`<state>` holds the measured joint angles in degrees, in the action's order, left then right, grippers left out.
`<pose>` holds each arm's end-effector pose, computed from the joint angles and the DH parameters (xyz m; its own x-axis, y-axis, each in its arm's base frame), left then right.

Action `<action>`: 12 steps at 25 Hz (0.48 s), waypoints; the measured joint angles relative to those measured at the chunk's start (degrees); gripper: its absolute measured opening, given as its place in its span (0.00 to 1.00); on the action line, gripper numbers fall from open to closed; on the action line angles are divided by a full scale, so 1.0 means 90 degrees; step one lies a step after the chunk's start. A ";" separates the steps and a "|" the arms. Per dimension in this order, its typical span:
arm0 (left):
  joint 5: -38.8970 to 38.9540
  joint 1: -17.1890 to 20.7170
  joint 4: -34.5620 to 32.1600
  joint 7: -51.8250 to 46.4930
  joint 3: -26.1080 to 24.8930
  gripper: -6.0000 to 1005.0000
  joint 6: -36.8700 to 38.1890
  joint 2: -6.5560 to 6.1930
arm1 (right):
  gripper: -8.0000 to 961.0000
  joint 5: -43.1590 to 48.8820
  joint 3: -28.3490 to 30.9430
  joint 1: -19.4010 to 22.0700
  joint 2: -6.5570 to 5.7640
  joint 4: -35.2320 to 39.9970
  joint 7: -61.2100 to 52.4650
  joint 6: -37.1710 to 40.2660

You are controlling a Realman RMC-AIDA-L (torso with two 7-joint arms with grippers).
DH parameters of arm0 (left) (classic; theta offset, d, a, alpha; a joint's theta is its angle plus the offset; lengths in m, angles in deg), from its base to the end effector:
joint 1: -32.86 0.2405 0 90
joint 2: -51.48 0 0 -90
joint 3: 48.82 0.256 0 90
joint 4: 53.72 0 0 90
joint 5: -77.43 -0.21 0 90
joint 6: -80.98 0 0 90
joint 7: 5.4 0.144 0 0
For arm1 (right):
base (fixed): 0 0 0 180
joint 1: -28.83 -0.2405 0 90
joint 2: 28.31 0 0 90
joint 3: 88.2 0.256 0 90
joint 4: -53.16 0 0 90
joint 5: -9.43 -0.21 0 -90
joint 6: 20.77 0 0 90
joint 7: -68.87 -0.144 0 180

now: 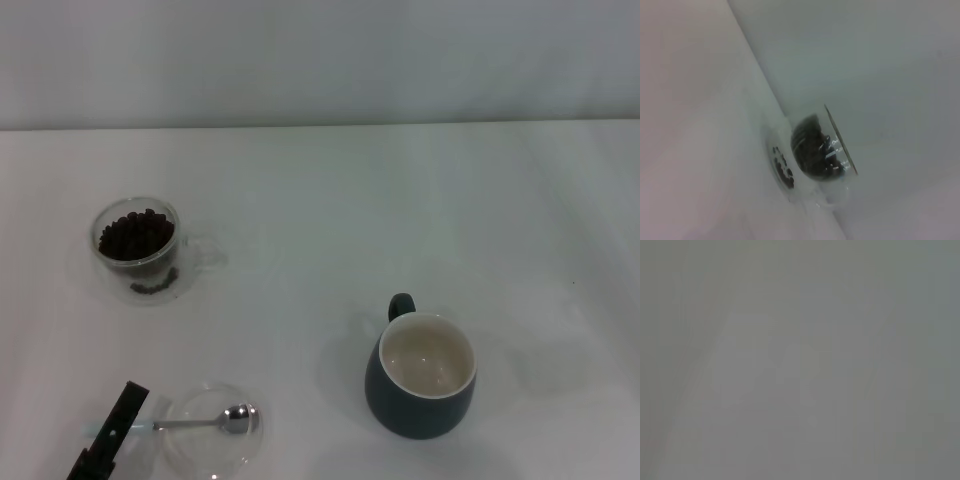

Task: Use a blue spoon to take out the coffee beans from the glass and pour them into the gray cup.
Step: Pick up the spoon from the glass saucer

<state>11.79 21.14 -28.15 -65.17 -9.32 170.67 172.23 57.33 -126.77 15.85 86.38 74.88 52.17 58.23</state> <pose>-0.3250 0.1465 -0.0972 -0.3109 0.3887 0.8673 0.9325 -0.0518 0.3575 0.3772 0.2837 0.1216 0.8653 0.2683 -0.4235 -0.4346 -0.0197 -0.9004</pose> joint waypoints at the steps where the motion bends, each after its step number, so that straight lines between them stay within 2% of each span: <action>1: -0.0005 -0.0006 0.0005 0.0004 0.0001 0.87 -0.0007 0.0000 | 0.66 0.0000 0.0000 0.0011 0.0000 -0.0001 0.0000 0.0010; 12: -0.0106 0.0058 0.0010 0.0098 -0.0022 0.87 0.0040 0.0000 | 0.66 -0.0066 0.0000 0.0080 0.0010 -0.0020 0.0000 0.0121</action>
<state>10.84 21.66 -28.06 -64.29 -9.51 171.02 172.23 56.73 -126.78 16.57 86.47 74.69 52.17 59.31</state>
